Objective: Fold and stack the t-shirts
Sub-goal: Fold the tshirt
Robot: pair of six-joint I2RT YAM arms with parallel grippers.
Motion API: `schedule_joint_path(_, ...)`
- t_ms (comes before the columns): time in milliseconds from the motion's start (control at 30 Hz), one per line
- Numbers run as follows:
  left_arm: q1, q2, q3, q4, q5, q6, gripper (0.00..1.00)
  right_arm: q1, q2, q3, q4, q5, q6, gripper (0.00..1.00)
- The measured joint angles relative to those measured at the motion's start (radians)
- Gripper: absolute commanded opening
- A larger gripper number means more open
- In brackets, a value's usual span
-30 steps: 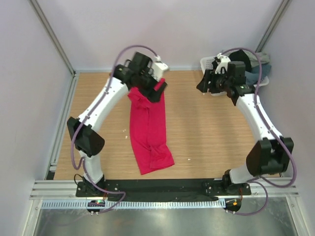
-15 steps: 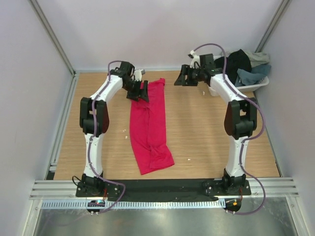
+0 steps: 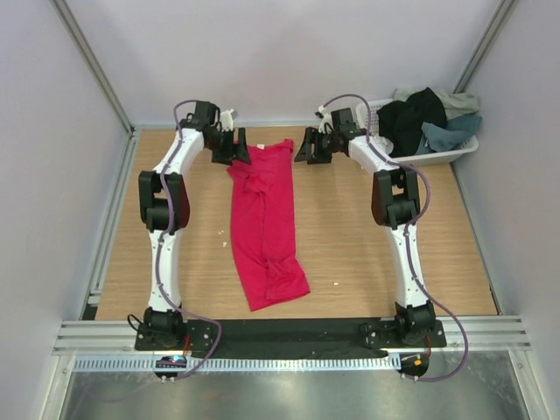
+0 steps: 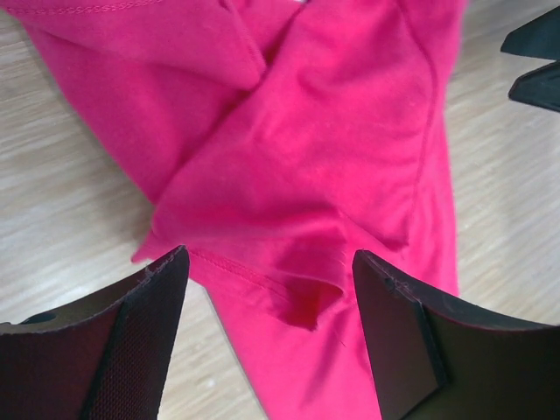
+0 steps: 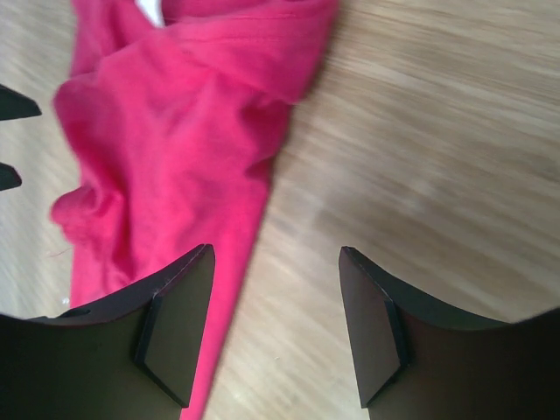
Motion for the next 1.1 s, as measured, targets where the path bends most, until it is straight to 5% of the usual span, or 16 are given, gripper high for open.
schedule_joint_path(733,0.002,0.088,0.012,0.027,-0.036,-0.027,0.76,0.030,0.136,0.123,0.077,-0.103,0.126,0.60)
schedule_joint_path(933,0.002,0.099,0.026,0.034,-0.035,-0.027,0.76,0.039,0.167,0.145,0.080,-0.062,0.119,0.10)
schedule_joint_path(1100,-0.001,0.118,0.057,0.046,-0.036,-0.031,0.78,0.039,0.183,0.164,0.080,-0.037,0.123,0.02)
